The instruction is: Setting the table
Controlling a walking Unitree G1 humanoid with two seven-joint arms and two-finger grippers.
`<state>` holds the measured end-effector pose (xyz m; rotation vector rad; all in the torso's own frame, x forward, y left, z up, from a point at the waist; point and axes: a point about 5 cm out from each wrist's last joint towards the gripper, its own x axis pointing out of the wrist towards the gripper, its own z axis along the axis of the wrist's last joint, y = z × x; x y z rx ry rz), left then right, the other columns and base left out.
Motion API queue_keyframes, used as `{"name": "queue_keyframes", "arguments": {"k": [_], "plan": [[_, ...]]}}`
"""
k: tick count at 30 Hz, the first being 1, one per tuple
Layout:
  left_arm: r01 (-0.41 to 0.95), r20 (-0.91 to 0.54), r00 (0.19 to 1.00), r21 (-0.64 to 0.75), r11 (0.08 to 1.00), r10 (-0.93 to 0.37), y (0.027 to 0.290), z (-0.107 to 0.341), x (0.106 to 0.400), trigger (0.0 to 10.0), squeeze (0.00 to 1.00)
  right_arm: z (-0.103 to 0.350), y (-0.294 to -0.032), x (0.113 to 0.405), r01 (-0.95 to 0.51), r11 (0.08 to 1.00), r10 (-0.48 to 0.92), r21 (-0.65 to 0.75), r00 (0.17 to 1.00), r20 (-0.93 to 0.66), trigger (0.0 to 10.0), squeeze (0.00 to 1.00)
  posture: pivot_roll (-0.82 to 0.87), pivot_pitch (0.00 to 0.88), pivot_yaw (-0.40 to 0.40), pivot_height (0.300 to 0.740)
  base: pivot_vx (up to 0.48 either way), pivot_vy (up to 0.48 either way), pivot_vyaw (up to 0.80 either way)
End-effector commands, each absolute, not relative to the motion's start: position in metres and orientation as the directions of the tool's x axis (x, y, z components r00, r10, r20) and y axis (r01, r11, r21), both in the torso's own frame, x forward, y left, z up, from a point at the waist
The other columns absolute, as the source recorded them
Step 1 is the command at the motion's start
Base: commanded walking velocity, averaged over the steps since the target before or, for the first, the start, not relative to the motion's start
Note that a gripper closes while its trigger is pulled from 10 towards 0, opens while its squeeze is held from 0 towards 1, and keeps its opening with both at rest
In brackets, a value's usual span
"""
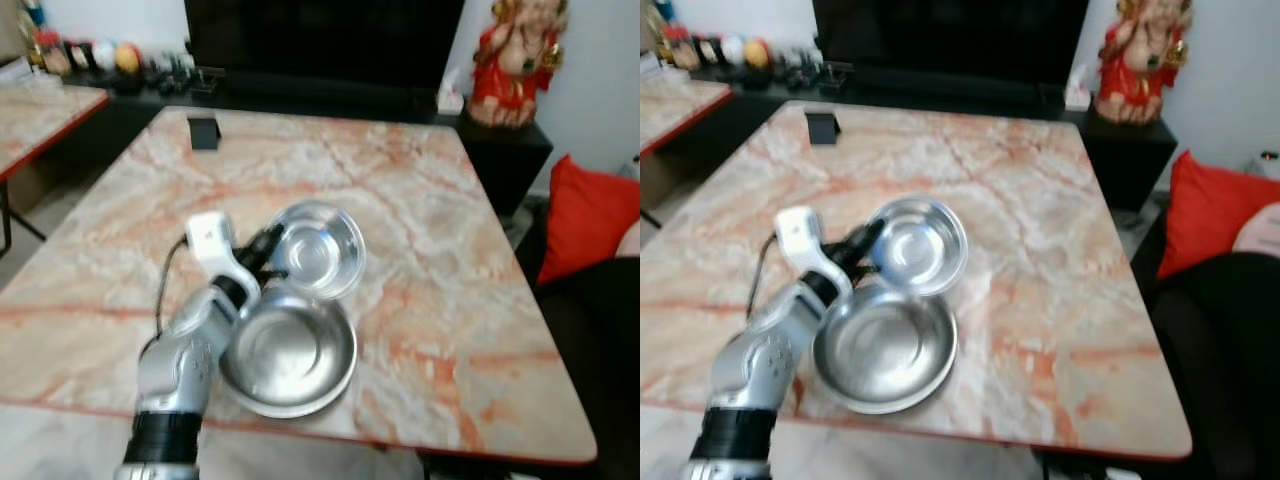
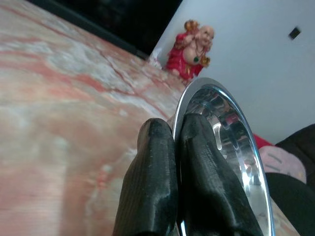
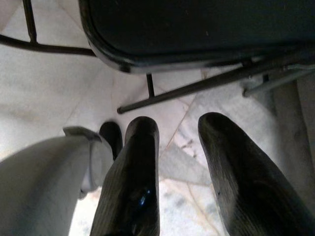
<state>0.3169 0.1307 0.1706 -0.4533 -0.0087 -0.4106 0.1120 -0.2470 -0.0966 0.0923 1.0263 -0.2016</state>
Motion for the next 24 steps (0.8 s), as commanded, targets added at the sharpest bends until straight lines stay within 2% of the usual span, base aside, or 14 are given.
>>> {"name": "queue_keyframes", "arguments": {"k": [1,11,21,24], "plan": [[0.387,0.088,0.917,-0.434,0.814,-0.390,0.138,0.169,0.312,10.0,0.00,-0.098,-0.246,0.109,0.214,0.977,-0.119,-0.013,0.493,-0.862,10.0,0.00,0.09,0.000,-0.065,0.715,0.000,0.000,0.00],[0.467,0.068,0.867,-0.453,0.759,-0.493,0.147,0.174,0.296,10.0,0.00,-0.098,-0.246,0.108,0.205,0.979,-0.113,-0.012,0.490,-0.864,10.0,0.00,0.10,0.000,-0.063,0.715,0.000,0.000,0.00],[0.414,-0.113,0.870,-0.361,0.836,-0.480,0.161,0.160,0.282,10.0,0.00,-0.099,-0.245,0.105,0.189,0.982,-0.101,-0.010,0.480,-0.872,10.0,0.00,0.12,0.000,-0.063,0.715,0.000,0.000,0.00],[0.409,-0.120,0.870,-0.363,0.837,-0.477,0.163,0.159,0.281,10.0,0.00,-0.099,-0.245,0.105,0.183,0.983,-0.098,-0.010,0.477,-0.873,10.0,0.00,0.12,0.000,-0.063,0.715,0.000,0.000,0.00]]}}
